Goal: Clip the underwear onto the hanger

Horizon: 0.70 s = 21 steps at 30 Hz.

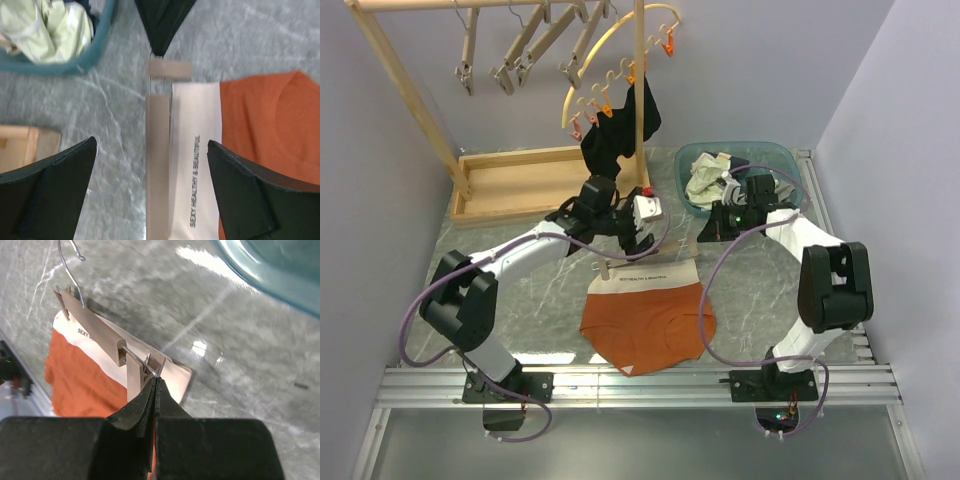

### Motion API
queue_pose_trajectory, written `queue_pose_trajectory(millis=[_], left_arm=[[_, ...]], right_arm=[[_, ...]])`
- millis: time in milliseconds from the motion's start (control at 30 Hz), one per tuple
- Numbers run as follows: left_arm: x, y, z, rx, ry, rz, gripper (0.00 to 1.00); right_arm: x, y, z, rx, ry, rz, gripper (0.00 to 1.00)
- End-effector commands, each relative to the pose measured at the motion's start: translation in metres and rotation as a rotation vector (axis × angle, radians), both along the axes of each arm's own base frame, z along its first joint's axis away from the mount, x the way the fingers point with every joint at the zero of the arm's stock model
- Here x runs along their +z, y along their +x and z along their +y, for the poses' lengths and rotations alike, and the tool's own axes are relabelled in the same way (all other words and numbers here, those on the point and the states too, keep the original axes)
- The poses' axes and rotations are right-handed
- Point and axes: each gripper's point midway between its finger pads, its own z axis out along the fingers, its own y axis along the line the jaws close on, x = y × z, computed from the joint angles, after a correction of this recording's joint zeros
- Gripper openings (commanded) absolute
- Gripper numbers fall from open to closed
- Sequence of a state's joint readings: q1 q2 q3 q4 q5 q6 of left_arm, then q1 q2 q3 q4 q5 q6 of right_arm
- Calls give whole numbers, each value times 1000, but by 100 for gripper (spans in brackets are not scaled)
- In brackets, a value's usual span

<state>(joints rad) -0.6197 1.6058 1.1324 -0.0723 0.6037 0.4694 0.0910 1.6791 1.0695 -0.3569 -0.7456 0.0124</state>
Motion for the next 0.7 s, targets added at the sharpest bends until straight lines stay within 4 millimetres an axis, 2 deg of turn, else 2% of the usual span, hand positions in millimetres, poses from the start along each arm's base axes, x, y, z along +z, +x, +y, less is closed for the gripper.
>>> queue_pose_trajectory(millis=[0,167,300,333,367,400,433,467,667], left_arm=[[38,-3,-20,-90,-80,-4,98],[51,2,-26,-85,-86,49,99],[58,-7,-29,-116,-110,188,99],[62,-4,-34,-134,-116,213,99],[58,-17,-33,-170,-106,299,99],[66,-16,-36,-186,-115,312,99],[59,-17,-39,-197,-108,354,99],[60,-22,-40,-209,-120,400,99],[58,-12,-49,-157,-147,467,98]], right_arm=[[23,8,3,81,-56,-213,0],[40,8,7,135,-99,-369,0],[50,5,7,179,-131,-492,0],[57,4,8,187,-135,-531,0],[57,3,9,193,-141,-552,0],[60,2,10,212,-150,-586,0],[63,0,10,219,-157,-608,0],[63,-2,13,245,-163,-619,0],[64,-6,18,293,-171,-643,0]])
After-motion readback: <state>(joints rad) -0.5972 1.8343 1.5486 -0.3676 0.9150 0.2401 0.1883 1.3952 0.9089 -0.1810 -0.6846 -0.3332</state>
